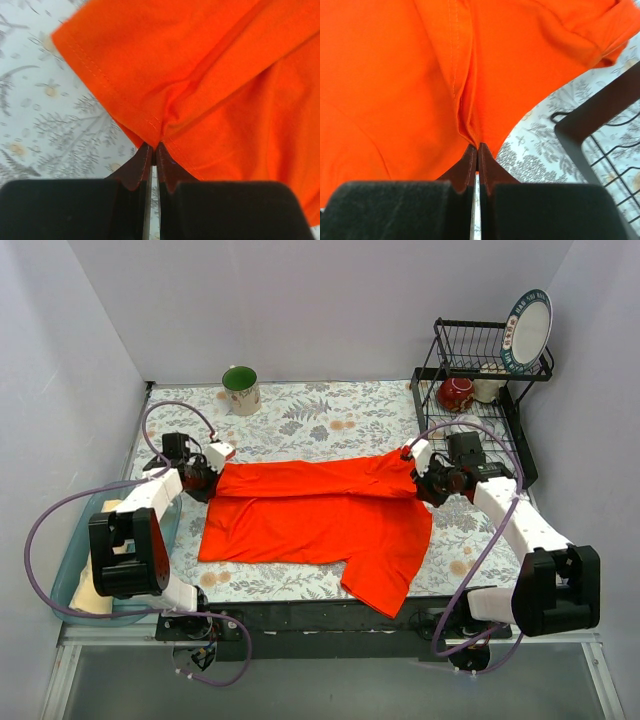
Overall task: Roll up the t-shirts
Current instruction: Fold the T-shirt at the center of the board.
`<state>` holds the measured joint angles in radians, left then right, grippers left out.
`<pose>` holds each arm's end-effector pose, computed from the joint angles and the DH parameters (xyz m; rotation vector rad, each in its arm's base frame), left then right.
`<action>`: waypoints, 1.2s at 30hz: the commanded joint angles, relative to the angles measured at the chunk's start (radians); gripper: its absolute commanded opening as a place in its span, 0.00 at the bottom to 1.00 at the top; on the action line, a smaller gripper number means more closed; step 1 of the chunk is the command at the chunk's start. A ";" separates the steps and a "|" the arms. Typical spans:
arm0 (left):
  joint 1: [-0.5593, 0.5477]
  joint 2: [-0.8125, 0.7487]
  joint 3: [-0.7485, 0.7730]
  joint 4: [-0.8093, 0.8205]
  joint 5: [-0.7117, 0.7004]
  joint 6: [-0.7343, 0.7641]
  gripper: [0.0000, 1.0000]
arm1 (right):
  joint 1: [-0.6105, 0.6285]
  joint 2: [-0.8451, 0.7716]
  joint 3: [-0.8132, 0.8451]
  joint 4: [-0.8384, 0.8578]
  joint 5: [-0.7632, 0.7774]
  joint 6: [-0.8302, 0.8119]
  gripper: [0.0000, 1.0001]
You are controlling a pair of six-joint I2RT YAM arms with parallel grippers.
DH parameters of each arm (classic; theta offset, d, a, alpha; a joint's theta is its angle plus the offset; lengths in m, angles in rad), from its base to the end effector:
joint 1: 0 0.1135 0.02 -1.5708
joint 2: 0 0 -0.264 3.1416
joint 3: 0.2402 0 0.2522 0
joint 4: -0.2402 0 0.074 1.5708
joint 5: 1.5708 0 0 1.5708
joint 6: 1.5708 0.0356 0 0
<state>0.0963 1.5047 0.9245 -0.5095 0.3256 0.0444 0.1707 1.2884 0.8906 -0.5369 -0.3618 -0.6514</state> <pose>0.2899 0.0166 0.1973 0.0375 2.6172 -0.3834 0.2533 0.0565 0.2412 -1.1063 2.1714 0.2415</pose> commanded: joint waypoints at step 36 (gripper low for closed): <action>0.029 0.357 0.359 0.005 0.007 -0.428 0.15 | 0.006 0.716 0.760 -0.141 0.106 -0.083 0.29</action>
<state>0.1268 1.8648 1.2396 -0.5404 0.3389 -0.3515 0.1722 1.9858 1.5646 -0.6811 -0.2615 -0.7136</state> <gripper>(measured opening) 0.158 0.289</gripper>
